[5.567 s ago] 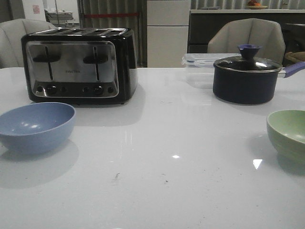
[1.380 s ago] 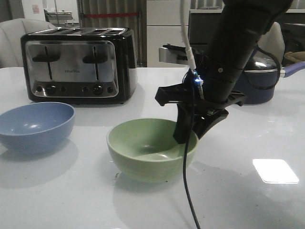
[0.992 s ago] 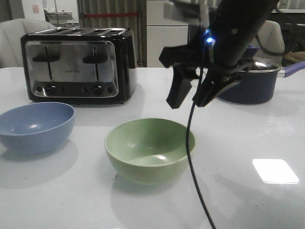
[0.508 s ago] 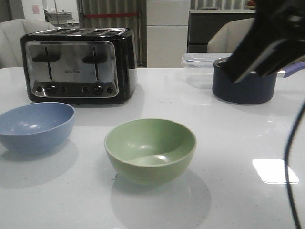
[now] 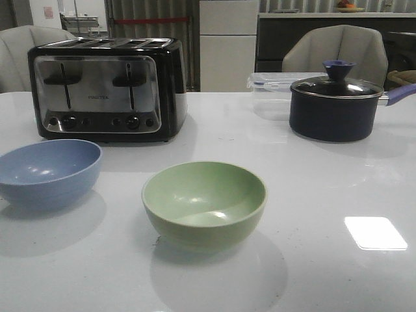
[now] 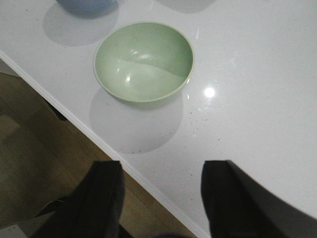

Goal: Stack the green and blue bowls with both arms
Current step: 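Open the right gripper and raise it away from the green bowl, then lower the left gripper onto the light blue bowl rim and grasp it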

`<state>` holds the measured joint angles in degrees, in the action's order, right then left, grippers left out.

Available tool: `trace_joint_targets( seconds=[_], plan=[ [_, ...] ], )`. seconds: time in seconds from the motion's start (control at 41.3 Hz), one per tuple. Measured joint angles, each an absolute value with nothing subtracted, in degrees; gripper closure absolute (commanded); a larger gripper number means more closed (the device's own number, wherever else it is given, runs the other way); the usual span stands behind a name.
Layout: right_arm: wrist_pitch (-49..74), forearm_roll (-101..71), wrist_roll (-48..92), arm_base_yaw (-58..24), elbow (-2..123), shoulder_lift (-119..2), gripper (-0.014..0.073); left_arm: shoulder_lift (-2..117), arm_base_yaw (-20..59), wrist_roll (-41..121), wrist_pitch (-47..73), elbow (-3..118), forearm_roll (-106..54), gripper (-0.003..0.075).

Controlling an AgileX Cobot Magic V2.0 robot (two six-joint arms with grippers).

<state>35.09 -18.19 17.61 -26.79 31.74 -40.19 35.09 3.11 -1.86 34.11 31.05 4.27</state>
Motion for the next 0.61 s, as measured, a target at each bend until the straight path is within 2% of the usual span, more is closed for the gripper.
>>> trace_joint_targets(
  seconds=[0.097, 0.266, 0.605],
  plan=[
    [34.97, -18.19, 17.61, -26.79, 31.74, -40.08, 0.0127, 35.22, 3.11, -1.86, 34.09, 31.32, 4.14, 0.0089],
    [34.74, -18.19, 17.61, -26.79, 31.74, -40.08, 0.0127, 39.64, 3.83, -1.86, 36.00, 34.34, 4.14, 0.0097],
    [34.74, -18.19, 17.61, -26.79, 31.74, -40.08, 0.0127, 59.83, 8.64, -1.86, 39.77, 43.87, 3.91, 0.0097]
  ],
)
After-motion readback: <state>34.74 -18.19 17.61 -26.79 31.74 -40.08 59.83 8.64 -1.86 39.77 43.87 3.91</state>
